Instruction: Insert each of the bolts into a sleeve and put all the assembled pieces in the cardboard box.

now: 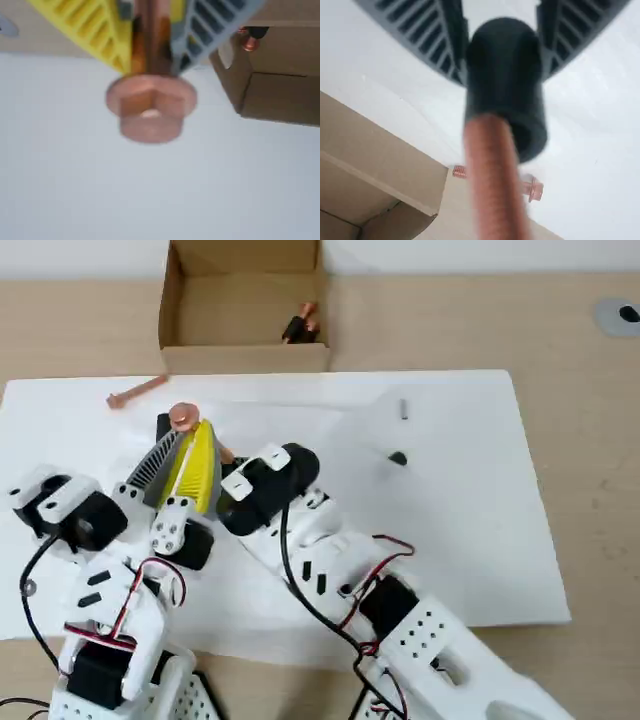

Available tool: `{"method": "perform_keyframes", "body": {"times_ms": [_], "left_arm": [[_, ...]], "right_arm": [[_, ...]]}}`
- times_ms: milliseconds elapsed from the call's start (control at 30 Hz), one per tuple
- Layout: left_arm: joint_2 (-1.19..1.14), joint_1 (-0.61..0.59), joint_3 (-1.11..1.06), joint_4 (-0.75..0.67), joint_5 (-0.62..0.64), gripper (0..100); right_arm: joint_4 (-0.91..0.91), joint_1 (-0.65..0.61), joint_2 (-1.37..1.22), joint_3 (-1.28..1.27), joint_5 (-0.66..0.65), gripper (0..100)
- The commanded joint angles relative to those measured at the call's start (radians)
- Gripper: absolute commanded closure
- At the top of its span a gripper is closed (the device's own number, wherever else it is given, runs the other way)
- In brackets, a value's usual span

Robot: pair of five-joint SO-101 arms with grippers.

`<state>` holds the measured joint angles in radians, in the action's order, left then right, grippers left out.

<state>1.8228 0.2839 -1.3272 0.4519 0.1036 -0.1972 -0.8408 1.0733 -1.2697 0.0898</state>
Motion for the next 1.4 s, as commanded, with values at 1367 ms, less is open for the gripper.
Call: {"method": "perform_keyframes", "body": {"times_ms": [1367], "left_arm": [[-0.002,-0.021,0.276,0.382,-0.112,82]], "right_arm": [[0.029,-0.007,0.033,0.054,0.008,98.9]]}}
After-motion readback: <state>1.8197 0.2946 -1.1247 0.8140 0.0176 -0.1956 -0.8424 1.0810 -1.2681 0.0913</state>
